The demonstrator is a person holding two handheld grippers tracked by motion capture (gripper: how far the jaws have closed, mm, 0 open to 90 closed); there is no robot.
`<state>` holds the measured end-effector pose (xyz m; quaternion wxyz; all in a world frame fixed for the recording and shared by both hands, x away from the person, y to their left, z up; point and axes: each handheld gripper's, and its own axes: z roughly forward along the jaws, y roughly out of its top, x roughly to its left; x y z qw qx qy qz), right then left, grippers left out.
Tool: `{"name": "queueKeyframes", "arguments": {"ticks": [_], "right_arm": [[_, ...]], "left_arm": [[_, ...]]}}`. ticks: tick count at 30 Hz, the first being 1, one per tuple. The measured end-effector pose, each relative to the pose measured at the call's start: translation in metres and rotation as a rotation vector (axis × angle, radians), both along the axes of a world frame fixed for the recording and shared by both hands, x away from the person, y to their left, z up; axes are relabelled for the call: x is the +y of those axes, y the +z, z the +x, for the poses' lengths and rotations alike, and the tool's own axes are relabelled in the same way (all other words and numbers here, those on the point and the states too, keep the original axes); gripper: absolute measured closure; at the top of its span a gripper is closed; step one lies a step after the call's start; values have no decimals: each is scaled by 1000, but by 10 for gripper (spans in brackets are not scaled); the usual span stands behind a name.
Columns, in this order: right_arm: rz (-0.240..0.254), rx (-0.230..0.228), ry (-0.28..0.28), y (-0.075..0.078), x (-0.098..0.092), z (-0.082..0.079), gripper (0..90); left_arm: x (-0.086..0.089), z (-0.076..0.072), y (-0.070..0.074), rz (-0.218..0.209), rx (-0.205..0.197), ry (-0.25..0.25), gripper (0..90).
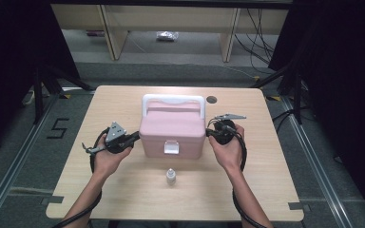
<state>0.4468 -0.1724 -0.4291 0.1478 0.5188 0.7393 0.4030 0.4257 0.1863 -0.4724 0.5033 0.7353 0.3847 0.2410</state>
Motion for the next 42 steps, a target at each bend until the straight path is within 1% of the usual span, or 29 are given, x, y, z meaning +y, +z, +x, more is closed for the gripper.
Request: {"name": "queueKeyframes", "arguments": {"ticks": [3,4,5,6,7,8,9,10,11,12,13,15,16,18,19,20,21,23,24,26,27,31,32,35,36,37,38,39,42], "right_arm": [[11,4,-1,0,-2,0,900],[2,-10,11,2,-5,-1,891],[2,-10,11,2,-5,-1,891],[20,-1,-17,5,-7,-3,866],[11,-8,-20,6,-9,-3,861],[11,-8,-20,6,-9,-3,861],[27,8,-38,9,-13,-7,847],[27,8,-38,9,-13,-7,847],[-3,-27,-31,9,-21,-6,839],[-5,-32,-32,9,-24,-8,834],[-3,-34,-43,10,-26,-9,830],[0,-30,-46,9,-32,-11,820],[0,-30,-46,9,-32,-11,820],[-7,-16,-67,8,-34,-13,813],[7,-18,-57,8,-34,-14,812],[7,-18,-57,8,-34,-14,812],[-14,-33,-58,8,-35,-15,808],[-5,-33,-48,7,-34,-15,804],[19,-4,-73,9,-30,-18,799],[7,-33,-39,10,-32,-17,790],[-2,-31,-48,10,-31,-17,787],[3,-33,-36,10,-32,-17,781],[16,-25,-42,10,-32,-18,773],[-4,-35,-34,8,-32,-17,767],[10,-11,-61,8,-31,-20,764],[-12,-36,-38,8,-34,-19,763],[-11,-32,-41,8,-34,-19,761],[16,-12,-56,9,-31,-20,760],[-1,-42,-55,12,-35,-22,758]], "left_arm": [[2,0,0,6,-8,5,817],[4,0,1,4,-13,4,775],[6,-1,2,4,-23,12,775],[12,-3,7,6,-33,36,700],[14,-3,8,-9,-42,46,667],[14,-3,8,-9,-42,46,638],[21,-4,14,-8,-51,70,610],[21,-4,14,-8,-51,70,588],[28,-5,19,-37,-58,95,565],[28,-5,19,-37,-58,95,545],[34,-6,25,-73,-64,124,528],[37,-7,31,-117,-61,144,487],[37,-7,31,-117,-61,144,474],[38,-11,41,-144,-78,143,450],[38,-11,41,-144,-78,143,441],[38,-12,43,-167,-81,137,441],[37,-14,48,-183,-73,126,428],[36,-15,51,-195,-70,122,422],[35,-15,53,-203,-67,118,418],[32,-15,58,-215,-72,102,412],[31,-15,60,-226,-71,100,412],[26,-11,64,-231,-67,93,414],[24,-9,65,-229,-66,92,416],[19,-3,69,-232,-61,92,423],[16,1,70,-233,-49,97,429],[14,4,71,-229,-40,93,431],[12,6,71,-228,-35,91,434],[10,9,72,-224,-30,89,437],[2,18,75,-213,-11,79,441]]}}
